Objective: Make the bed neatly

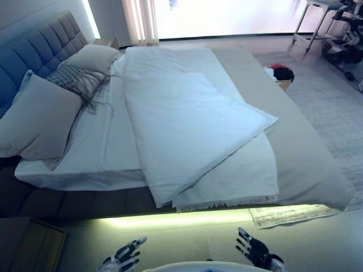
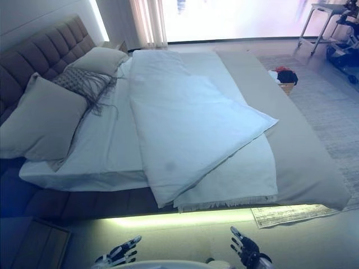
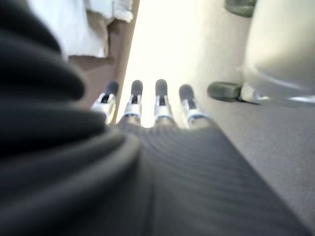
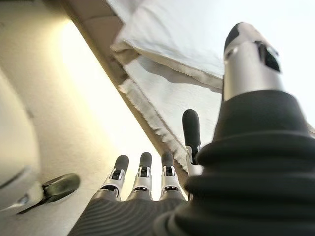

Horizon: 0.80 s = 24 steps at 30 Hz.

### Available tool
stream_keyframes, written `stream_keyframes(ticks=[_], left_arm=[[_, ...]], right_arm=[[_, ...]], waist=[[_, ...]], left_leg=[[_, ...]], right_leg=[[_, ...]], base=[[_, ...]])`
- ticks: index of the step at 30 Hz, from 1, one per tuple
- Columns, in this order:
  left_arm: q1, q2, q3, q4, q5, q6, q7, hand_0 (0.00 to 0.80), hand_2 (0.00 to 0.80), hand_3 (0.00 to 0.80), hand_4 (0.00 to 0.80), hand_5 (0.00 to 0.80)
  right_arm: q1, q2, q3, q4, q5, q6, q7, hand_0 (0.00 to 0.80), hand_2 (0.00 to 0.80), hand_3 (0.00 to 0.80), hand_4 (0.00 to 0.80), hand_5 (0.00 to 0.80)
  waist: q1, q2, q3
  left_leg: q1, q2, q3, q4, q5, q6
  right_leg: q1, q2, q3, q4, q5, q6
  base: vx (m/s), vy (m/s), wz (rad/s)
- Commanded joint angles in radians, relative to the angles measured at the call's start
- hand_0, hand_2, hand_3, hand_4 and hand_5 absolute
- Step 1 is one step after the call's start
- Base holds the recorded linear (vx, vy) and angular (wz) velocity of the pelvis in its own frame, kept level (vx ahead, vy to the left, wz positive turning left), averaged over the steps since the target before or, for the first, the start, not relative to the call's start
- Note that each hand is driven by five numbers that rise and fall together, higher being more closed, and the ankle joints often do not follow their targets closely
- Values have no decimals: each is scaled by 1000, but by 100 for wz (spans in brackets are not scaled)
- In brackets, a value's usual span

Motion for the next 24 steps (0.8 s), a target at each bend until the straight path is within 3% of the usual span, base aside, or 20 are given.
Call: stream_keyframes(ticks=[1, 3, 5, 7, 10, 13, 14, 16, 20, 24], left_arm=[[-78, 0, 41, 18, -86, -3, -49, 0, 0, 0, 0, 0], [-71, -13, 63, 16, -133, -15, -62, 0, 0, 0, 0, 0], [-58, -28, 92, 17, -143, -18, -76, 0, 0, 0, 0, 0], [-49, -41, 102, 24, -136, -11, -81, 0, 0, 0, 0, 0], [-24, -65, 94, 48, -129, -13, -78, 0, 0, 0, 0, 0], [2, -73, 84, 68, -115, -14, -48, 0, 0, 0, 0, 0], [10, -74, 88, 75, -107, -16, -39, 0, 0, 0, 0, 0], [22, -74, 100, 83, -104, -19, -26, 0, 0, 0, 0, 0], [5, -56, 109, 87, -104, -12, -26, 0, 0, 0, 0, 0], [-23, -38, 94, 87, -59, -1, -27, 0, 0, 0, 0, 0]], right_arm=[[-109, 11, -21, 15, 31, -26, 36, 0, 0, 0, 0, 0], [-118, 9, -16, 16, 15, -23, 40, 0, 0, 0, 0, 0], [-120, 11, -15, 17, -14, -18, 25, 0, 0, 0, 0, 0], [-121, 23, -12, 22, -19, -16, 5, 0, 0, 0, 0, 0], [-122, 36, -19, 43, -22, -17, -9, 0, 0, 0, 0, 0], [-101, 38, -27, 60, -22, -24, 6, 0, 0, 0, 0, 0], [-93, 39, -31, 66, -29, -27, 17, 0, 0, 0, 0, 0], [-80, 46, -40, 77, -45, -41, 25, 0, 0, 0, 0, 0], [-70, 59, -48, 81, -43, -53, 26, 0, 0, 0, 0, 0], [-77, 69, -51, 74, -20, -55, -13, 0, 0, 0, 0, 0]], waist=[[16, -67, 45], [28, -86, 77], [42, -82, 106], [58, -68, 119], [84, -34, 120], [110, -27, 110], [117, -27, 104], [114, -31, 92], [105, -40, 70], [111, -44, 52]], left_leg=[[-103, -94, 13, 252, -73, 73], [-212, -83, 8, 467, -38, 58], [-320, -58, 5, 592, 49, 37], [-336, -57, 0, 509, 89, 26], [-332, -33, 1, 233, 176, 1], [-343, -24, -24, 39, 244, -22], [-344, -28, -36, 13, 246, -23], [-331, -32, -18, 34, 212, -8], [-325, -42, 14, 122, 130, 27], [-362, -69, 13, 206, 89, 64]], right_leg=[[-6, -17, -23, 125, -73, -17], [-7, -25, -17, 144, -77, -47], [7, -11, 0, 160, -82, -66], [33, 6, 20, 161, -93, -59], [94, 40, 42, 145, -124, -48], [177, 49, 89, 125, -163, -39], [203, 46, 106, 122, -180, -36], [229, 24, 113, 117, -199, -23], [227, -50, 64, 154, -211, 15], [221, -79, 44, 240, -216, 26]], base=[[-7, -123, 2], [-1, -121, -1], [75, -79, -20], [210, 21, -18], [361, 96, -17], [430, 95, -18], [389, 125, -45], [346, 166, -39], [325, 202, -17], [298, 180, -5]])
